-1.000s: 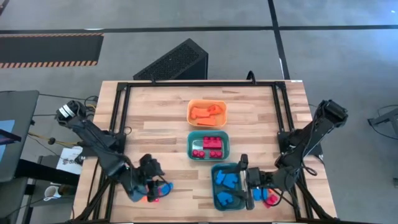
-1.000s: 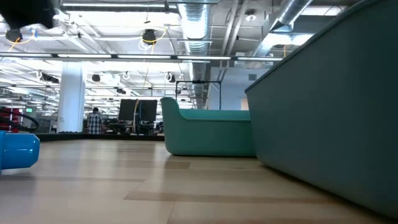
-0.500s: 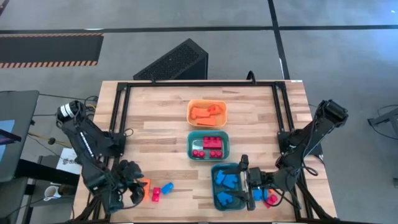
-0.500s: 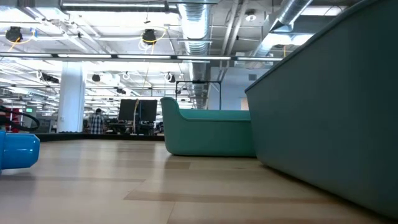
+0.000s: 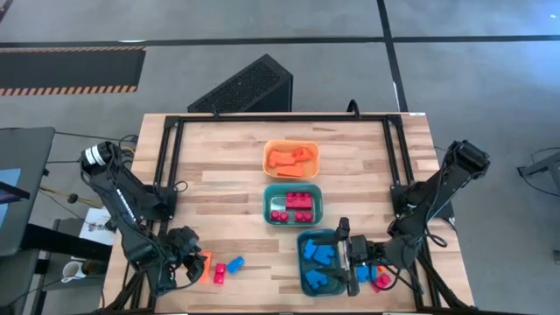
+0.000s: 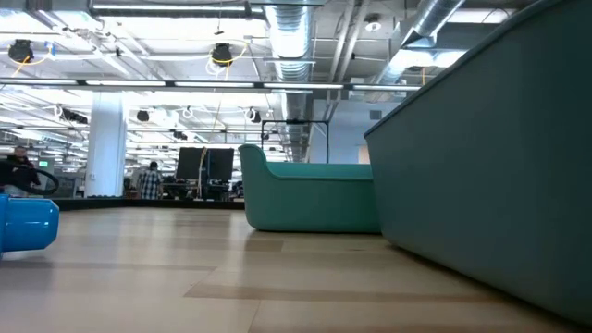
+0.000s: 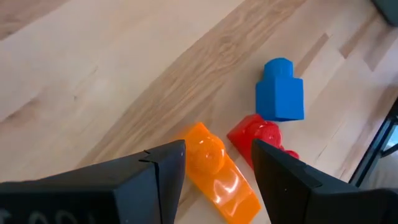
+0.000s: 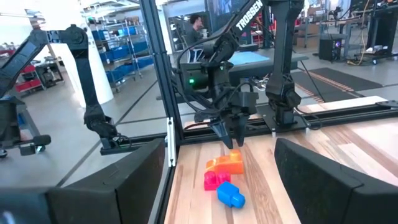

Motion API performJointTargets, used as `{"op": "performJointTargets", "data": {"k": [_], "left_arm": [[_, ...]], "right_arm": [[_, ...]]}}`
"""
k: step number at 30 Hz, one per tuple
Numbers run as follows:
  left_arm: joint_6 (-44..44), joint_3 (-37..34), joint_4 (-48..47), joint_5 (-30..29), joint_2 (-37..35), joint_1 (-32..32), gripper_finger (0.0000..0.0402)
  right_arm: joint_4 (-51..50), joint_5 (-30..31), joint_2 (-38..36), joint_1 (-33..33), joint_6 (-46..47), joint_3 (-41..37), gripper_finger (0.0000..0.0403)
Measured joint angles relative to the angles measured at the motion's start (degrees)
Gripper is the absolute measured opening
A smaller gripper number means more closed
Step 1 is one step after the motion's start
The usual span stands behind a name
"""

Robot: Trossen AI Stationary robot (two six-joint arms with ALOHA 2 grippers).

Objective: Sort & place blocks by color
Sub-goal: Put the orange game piece into the orange bin

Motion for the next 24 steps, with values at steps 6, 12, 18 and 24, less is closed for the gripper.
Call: {"op": "performJointTargets", "data": {"k": [6, 12, 18, 24], "left_arm": [[2.25, -0.02, 2.61, 0.79, 0.12, 0.01, 0.0167], [5.15, 0.54, 6.48, 1.18, 4.97, 0.61, 0.0216], [4.24, 3.84, 1.03, 2.02, 5.96, 0.95, 0.0275], [2.39, 5.6, -1.95, 5.19, 6.51, 1.78, 0.0296]], "right_arm": [[-0.02, -0.02, 0.0, 0.0, -0.02, 0.0, 0.0324], [-0.03, -0.02, 0.0, 0.0, -0.04, 0.0, 0.0324], [-0.06, -0.02, 0.02, 0.0, -0.07, 0.0, 0.0324], [-0.02, -0.02, 0.02, 0.0, -0.07, 0.0, 0.0324]]}}
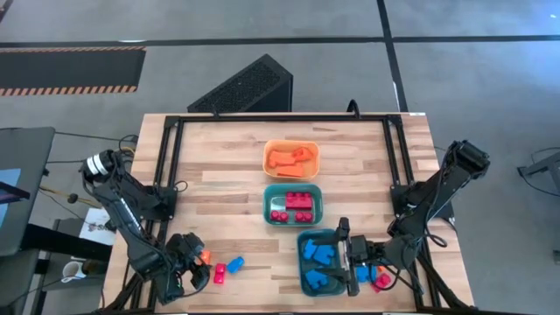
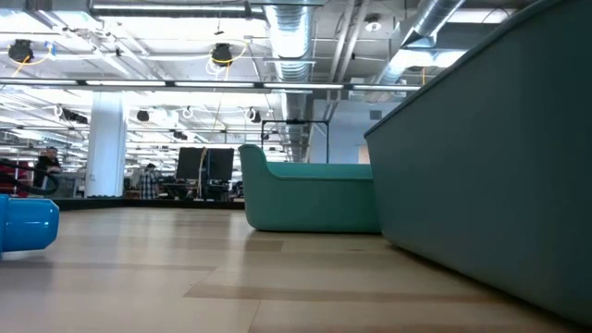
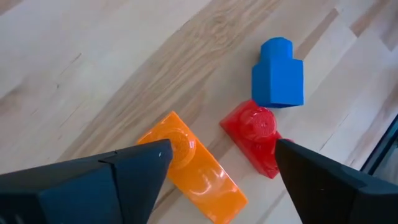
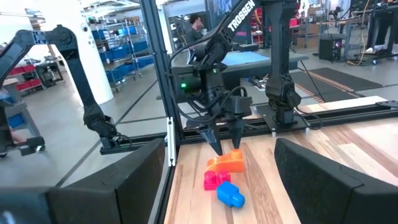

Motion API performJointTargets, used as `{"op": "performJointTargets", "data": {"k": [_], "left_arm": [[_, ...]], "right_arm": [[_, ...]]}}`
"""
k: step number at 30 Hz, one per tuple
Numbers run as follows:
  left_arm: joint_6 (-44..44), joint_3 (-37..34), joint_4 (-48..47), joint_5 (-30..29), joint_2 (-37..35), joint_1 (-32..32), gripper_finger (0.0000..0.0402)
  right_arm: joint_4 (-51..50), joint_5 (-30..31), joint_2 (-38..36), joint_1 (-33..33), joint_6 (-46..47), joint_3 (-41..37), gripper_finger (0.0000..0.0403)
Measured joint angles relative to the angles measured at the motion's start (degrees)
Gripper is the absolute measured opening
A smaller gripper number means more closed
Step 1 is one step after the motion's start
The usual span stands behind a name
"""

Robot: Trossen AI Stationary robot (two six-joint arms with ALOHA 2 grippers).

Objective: Sort & place blocks by color
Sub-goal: Put the orange game piece into the orange bin

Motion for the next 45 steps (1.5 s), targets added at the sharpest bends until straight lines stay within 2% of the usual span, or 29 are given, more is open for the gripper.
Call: {"op": "performJointTargets", "data": {"k": [7, 13, 27, 32, 38, 40, 45], "left_arm": [[-1.97, 0.51, -0.95, 0.13, 0.75, 0.0, 0.0297], [-3.36, 3.87, -9.51, 2.83, 1.14, -0.07, 0.0297], [-6.18, 4.15, -10.85, 2.51, 1.05, -1.02, 0.0297], [-9.47, 3.82, -12.63, 2.14, 0.99, -3.12, 0.0297], [-17.48, 3.63, -15.95, 1.92, 1.38, -6.7, 0.0297], [-18.75, 3.48, -15.52, 2.2, 2.87, -6.93, 0.0297], [-17.62, 0.82, -7.39, 4.69, 7.35, -5.71, 0.0297]], "right_arm": [[-0.17, 0.0, 0.0, 0.0, 0.28, 0.0, 0.0324], [-0.22, 0.0, 0.0, -0.09, 0.33, 0.0, 0.0324], [-0.8, 0.01, 0.0, -0.09, 1.08, 0.0, 0.0324], [-1.33, 0.02, 0.0, -0.19, 1.6, 0.0, 0.0324], [-1.32, 0.02, 0.0, -0.37, 1.6, 0.0, 0.0324], [-1.31, 0.02, 0.0, -0.37, 1.57, 0.0, 0.0324], [-1.33, 0.03, 0.0, -0.81, 1.98, 0.0, 0.0324]]}}
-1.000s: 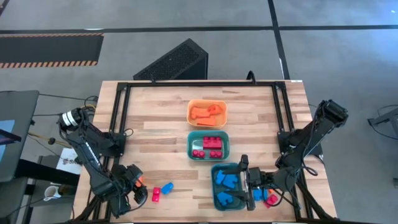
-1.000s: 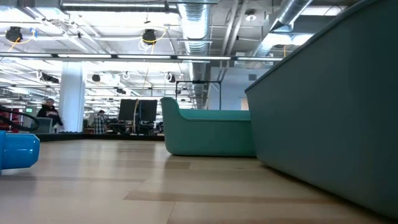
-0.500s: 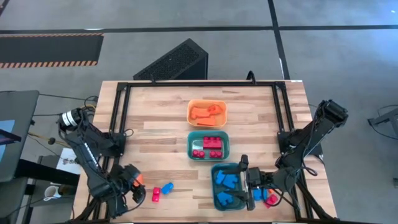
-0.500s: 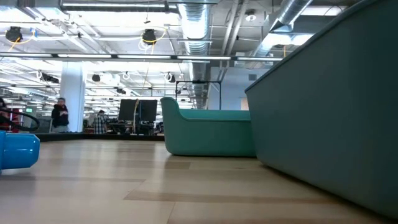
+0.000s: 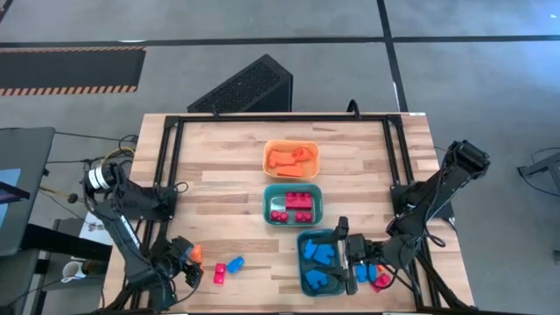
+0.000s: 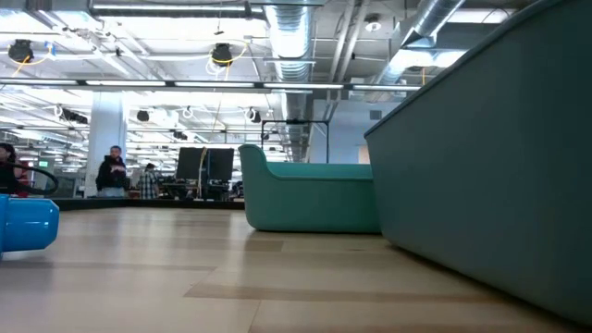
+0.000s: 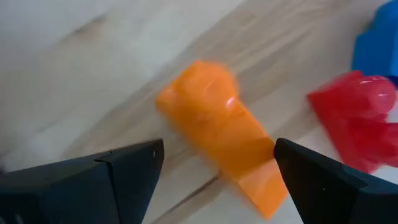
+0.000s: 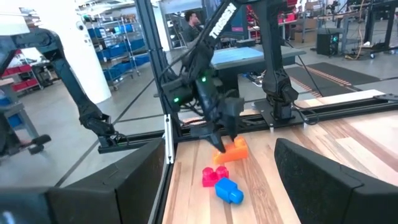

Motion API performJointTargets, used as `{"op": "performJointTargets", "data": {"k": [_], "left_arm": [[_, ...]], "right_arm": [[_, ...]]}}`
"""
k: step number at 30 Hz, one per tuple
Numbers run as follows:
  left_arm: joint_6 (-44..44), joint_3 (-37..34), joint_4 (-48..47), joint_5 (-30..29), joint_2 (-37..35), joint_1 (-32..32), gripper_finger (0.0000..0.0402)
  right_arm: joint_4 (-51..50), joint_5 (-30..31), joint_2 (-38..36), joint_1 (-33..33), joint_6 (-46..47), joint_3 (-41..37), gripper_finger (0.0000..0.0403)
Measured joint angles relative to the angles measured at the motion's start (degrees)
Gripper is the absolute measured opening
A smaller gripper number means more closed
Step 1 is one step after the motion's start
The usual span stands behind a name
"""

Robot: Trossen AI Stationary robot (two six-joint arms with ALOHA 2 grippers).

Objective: Sort & place blocks by color
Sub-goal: Put the orange game piece into the orange bin

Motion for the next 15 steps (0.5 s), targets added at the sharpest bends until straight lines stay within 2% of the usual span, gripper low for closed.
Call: {"op": "performJointTargets", "data": {"k": [9, 15], "left_arm": [[2.61, -1.08, 3.13, 1.32, 1.19, 1.95, 0.0295], [2.79, -4.02, 6.91, 2.76, 1.2, 1.86, 0.0269]], "right_arm": [[-0.14, 0.02, 0.0, -0.04, 0.89, 0.02, 0.0324], [-0.18, 0.02, 0.0, -0.04, 0.93, 0.02, 0.0324]]}}
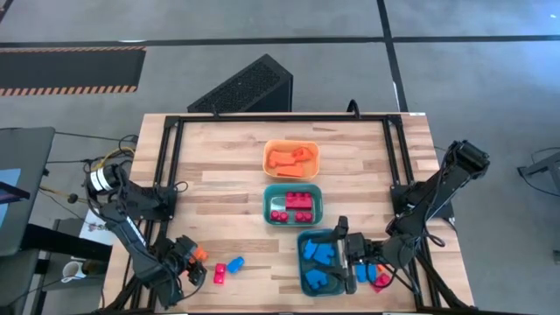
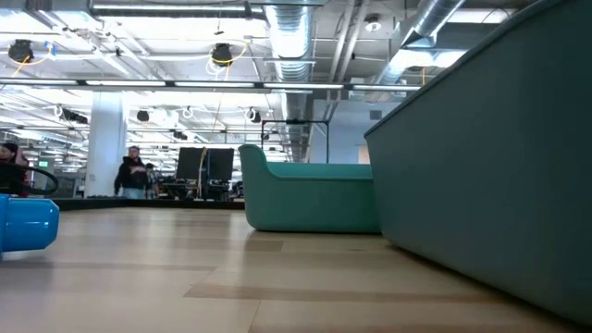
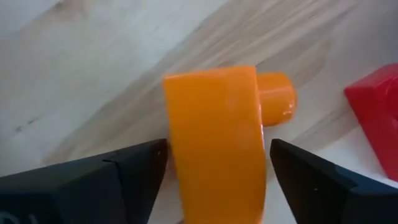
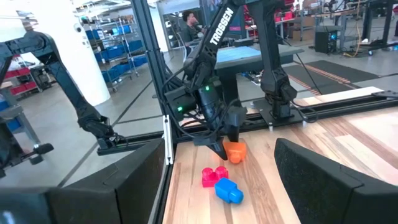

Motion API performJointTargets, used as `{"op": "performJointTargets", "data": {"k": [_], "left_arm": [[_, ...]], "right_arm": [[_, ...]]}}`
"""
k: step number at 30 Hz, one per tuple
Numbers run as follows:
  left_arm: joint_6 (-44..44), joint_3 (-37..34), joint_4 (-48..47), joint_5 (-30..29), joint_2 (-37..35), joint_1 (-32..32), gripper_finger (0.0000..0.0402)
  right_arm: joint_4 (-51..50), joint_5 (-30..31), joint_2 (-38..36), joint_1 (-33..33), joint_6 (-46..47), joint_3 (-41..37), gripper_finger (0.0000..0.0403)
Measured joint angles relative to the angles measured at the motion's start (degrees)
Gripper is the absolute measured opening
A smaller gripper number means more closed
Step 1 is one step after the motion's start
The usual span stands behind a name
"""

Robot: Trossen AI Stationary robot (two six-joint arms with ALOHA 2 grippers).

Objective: Sort & place blocks by color
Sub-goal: Put the orange game piece into the orange bin

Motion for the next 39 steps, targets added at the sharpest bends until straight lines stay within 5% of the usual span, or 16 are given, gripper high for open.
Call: {"op": "performJointTargets", "data": {"k": [8, 11, 19, 25, 28, 32, 39], "left_arm": [[4.62, -1.53, 1.78, -0.3, -0.6, 0.96, 0.0169], [7.47, 0.56, 0.9, -8.07, -1.91, 1.69, 0.0124], [22.7, 3.57, -4.36, -27.74, -11.97, 6.44, 0.0125], [47.71, 3.46, 4.2, -36.04, -17.52, 17.1, 0.0125], [65.73, 3.46, 15.69, -33.12, -18.83, 24.85, 0.0125], [88.88, 3.49, 33.3, -21.71, -19.08, 35.89, 0.0125], [104.18, 3.28, 44.97, -4.32, -18.68, 55.62, 0.0125]], "right_arm": [[0.0, 0.02, 0.0, 0.0, 0.09, 0.0, 0.0324], [0.08, 0.02, 0.0, 0.0, 0.15, 0.0, 0.0324], [0.84, 0.11, 0.0, -0.33, 0.11, 0.0, 0.0324], [1.62, 0.13, 0.0, -0.33, -0.31, 0.0, 0.0324], [1.68, 0.13, 0.0, -0.52, -0.48, 0.0, 0.0324], [1.44, 0.11, 0.0, -0.7, -0.48, 0.02, 0.0324], [1.24, 0.08, 0.0, -0.48, -0.62, 0.0, 0.0324]]}}
